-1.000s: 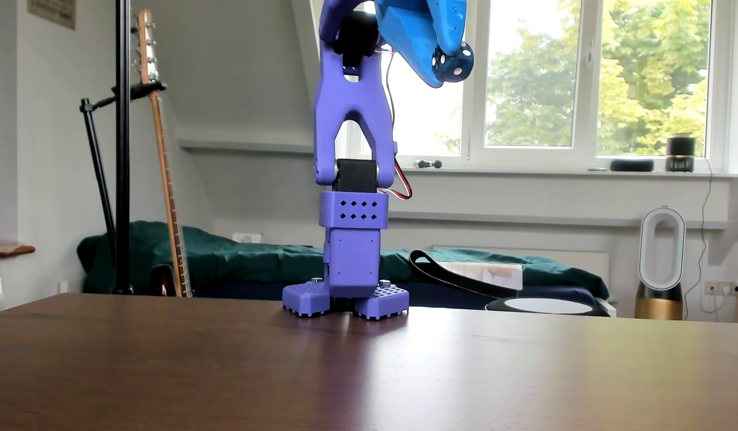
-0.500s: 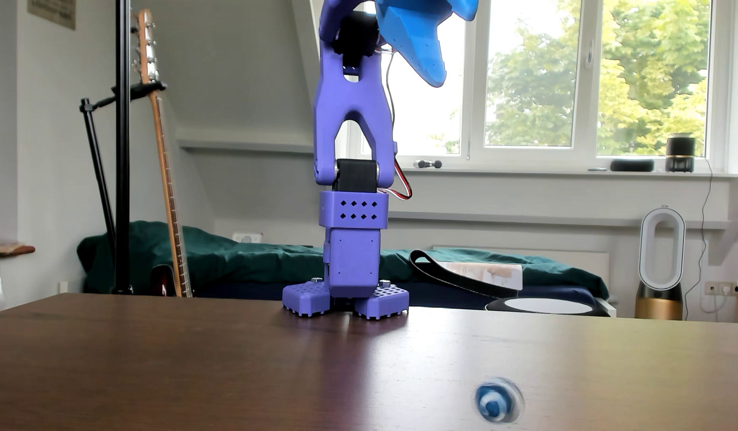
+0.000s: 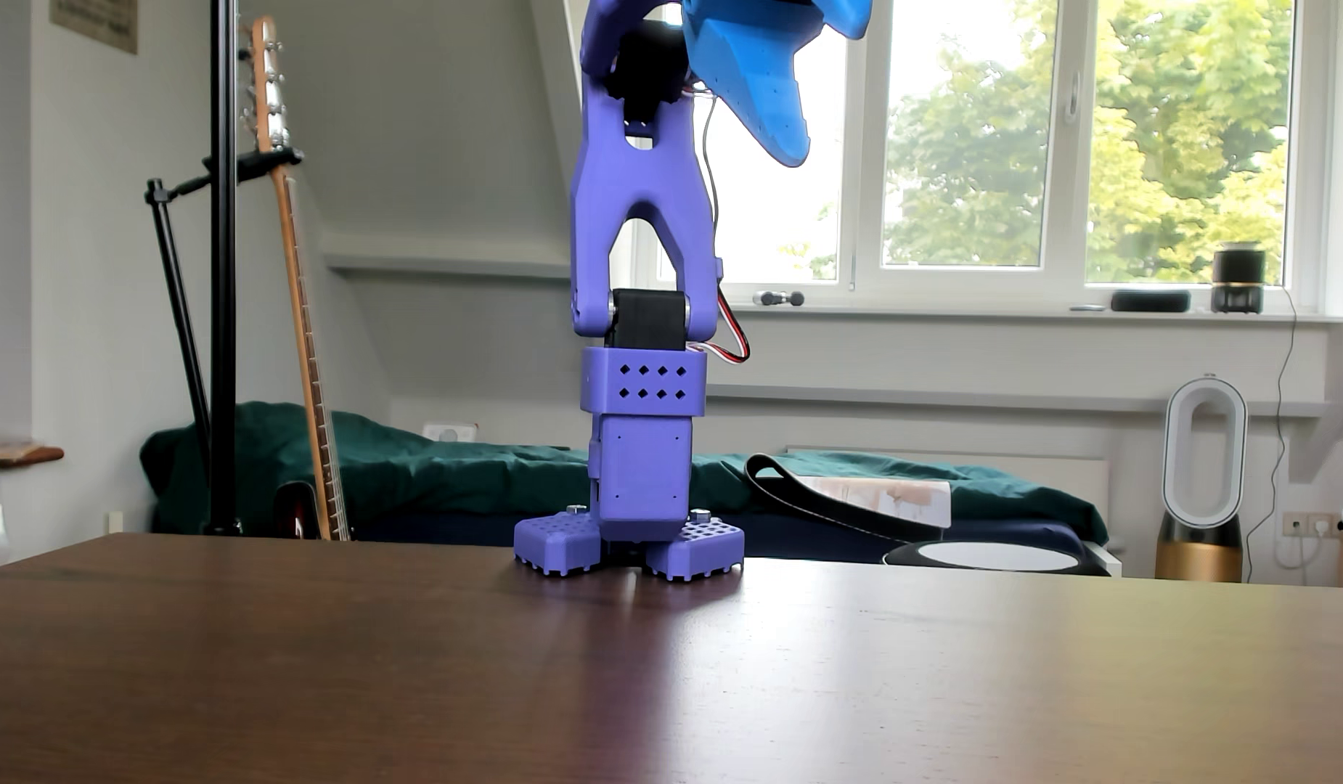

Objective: Grab the blue dice

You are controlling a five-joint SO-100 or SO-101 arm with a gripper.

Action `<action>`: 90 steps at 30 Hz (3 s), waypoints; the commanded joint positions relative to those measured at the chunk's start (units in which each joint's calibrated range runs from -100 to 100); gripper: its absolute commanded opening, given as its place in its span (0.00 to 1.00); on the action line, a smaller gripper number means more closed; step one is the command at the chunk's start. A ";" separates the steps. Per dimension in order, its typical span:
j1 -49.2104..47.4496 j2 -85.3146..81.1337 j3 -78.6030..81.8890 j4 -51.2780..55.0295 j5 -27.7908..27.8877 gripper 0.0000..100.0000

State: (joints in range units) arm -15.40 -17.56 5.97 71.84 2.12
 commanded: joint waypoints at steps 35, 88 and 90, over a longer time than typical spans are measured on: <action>11.14 -51.13 61.12 -10.32 -4.27 0.02; 12.45 -81.35 89.78 -9.55 -3.96 0.02; 12.45 -81.35 89.78 -9.55 -3.96 0.02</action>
State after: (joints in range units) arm -3.05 -98.41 96.05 62.89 -1.86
